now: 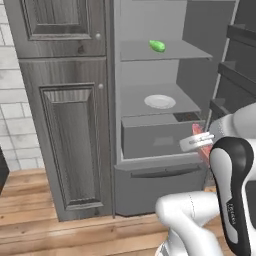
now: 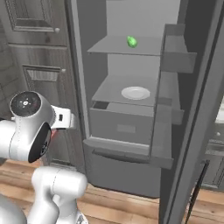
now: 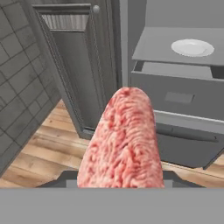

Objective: Transport the steak from the fridge to the microwave and turn on the microwave.

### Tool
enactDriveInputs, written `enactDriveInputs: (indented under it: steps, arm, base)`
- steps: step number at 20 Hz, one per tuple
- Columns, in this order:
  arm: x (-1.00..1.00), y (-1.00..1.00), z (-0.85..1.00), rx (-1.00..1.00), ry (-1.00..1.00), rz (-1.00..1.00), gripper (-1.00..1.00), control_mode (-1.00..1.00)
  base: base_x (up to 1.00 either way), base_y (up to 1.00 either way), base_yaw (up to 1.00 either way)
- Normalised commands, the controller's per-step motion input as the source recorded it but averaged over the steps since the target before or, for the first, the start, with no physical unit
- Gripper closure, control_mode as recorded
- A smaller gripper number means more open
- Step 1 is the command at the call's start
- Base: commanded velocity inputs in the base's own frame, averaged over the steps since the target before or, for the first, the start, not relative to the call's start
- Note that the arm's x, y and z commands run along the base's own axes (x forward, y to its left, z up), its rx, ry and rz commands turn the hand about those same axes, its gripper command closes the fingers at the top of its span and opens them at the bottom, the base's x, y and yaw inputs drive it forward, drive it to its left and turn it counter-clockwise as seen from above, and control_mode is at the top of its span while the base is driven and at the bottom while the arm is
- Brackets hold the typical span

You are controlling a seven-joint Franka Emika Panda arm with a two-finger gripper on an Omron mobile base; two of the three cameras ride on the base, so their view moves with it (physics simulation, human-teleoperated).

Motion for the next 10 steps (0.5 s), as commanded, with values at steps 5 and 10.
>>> enactDriveInputs:
  steps: [5, 10]
  arm:
    - [0.00, 0.00, 0.00, 0.00, 0.00, 0.00, 1.00, 1.00]
    - [0.00, 0.00, 0.00, 0.00, 0.00, 0.00, 1.00, 1.00]
  base:
    - [-0.36, 0.29, -0.42]
    - [-0.43, 0.15, -0.69]
